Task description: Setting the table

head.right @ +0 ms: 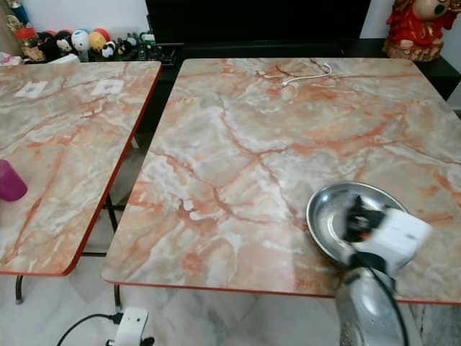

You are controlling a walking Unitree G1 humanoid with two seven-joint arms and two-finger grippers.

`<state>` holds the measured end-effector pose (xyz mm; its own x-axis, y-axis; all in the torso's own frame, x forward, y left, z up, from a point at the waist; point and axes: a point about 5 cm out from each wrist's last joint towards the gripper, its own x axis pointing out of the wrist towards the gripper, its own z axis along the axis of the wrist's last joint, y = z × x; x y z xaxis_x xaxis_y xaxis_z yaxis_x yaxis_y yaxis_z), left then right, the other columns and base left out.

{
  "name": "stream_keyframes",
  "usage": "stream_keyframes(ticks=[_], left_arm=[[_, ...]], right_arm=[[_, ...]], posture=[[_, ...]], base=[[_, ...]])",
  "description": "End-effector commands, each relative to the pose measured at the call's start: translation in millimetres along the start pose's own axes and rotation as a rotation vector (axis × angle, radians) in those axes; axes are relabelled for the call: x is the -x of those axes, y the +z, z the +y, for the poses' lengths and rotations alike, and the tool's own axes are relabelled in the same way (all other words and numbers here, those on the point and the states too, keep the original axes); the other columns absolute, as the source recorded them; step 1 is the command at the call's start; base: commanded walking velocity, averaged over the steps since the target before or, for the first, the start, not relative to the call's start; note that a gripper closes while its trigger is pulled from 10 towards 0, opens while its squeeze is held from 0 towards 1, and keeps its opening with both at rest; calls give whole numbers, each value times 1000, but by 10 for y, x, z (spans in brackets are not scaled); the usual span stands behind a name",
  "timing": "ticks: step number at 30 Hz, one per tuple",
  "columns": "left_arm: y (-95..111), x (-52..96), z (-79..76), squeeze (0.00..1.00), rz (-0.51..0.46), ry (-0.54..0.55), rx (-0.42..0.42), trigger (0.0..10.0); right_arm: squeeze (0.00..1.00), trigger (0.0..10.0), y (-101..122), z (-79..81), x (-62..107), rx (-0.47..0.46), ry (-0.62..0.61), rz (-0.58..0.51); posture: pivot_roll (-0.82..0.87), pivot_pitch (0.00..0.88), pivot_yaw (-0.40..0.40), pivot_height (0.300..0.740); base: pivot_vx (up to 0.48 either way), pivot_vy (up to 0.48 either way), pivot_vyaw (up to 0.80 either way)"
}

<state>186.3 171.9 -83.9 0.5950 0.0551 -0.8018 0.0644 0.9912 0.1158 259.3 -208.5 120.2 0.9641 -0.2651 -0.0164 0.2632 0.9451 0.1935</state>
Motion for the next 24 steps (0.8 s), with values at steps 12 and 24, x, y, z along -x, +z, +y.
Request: stream_keyframes(ticks=[12,24], left_arm=[[-107,17,7,0,43,17,25,10000],[-111,19,9,0,43,16,23,10000]], right_arm=[[0,10000,45,5,-139,45,61,-31],[0,10000,37,154,-159,35,96,-56]], posture=[[-112,92,24,740],[-113,68,29,740]], base=[[0,391,470],[0,410,0]])
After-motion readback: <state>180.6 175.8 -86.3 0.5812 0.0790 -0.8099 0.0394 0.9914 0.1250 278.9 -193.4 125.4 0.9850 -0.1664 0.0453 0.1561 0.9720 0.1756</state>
